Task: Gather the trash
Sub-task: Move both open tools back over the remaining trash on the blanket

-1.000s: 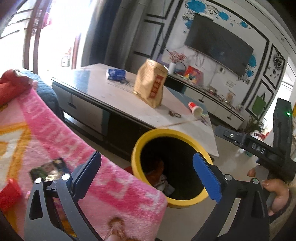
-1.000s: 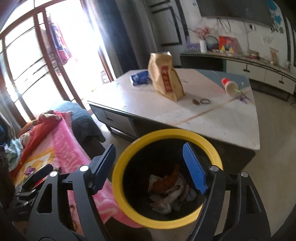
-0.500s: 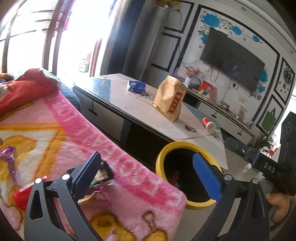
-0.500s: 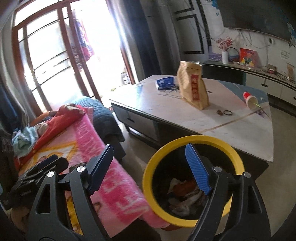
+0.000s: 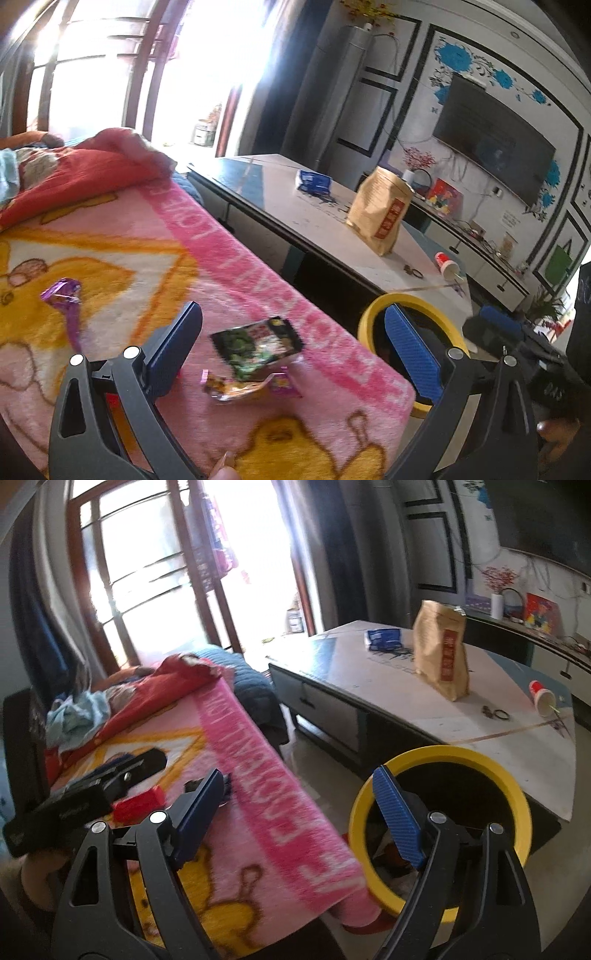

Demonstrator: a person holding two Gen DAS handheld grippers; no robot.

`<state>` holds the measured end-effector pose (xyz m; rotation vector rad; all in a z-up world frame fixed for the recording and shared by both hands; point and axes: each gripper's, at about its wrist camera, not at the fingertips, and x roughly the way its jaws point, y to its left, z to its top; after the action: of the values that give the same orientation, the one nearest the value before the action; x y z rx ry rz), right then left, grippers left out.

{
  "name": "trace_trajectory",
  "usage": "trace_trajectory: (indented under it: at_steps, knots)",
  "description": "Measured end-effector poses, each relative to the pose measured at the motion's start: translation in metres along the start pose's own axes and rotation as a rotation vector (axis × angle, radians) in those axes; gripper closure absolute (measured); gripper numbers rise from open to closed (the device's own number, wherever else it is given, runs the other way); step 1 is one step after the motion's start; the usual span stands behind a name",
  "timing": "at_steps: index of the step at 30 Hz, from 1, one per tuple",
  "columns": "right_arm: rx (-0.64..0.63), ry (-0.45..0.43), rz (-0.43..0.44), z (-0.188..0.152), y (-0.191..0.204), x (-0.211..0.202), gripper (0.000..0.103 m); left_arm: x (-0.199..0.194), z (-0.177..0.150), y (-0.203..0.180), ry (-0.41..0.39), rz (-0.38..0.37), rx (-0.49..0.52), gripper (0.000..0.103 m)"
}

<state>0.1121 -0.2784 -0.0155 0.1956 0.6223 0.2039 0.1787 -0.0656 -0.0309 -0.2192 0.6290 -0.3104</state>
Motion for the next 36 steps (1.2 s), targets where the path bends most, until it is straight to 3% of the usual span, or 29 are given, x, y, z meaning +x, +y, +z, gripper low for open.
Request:
trace_trajectory:
  at_steps: [20,30,36]
  knots:
    - [-0.132,0.181,0.147,-0.031,0.074,0.049,0.029,-0.024,0.002,0.094,-0.03,0.175,-0.139,0.007]
    - [-0.047,0.254,0.161,-0.035,0.077,0.081,0.029,-0.019,-0.006,0.137,0.017,0.24,-0.201,0.007]
    - [0.021,0.307,0.167,-0.036,0.081,0.102,0.035,-0.013,-0.01,0.154,0.038,0.25,-0.243,0.007]
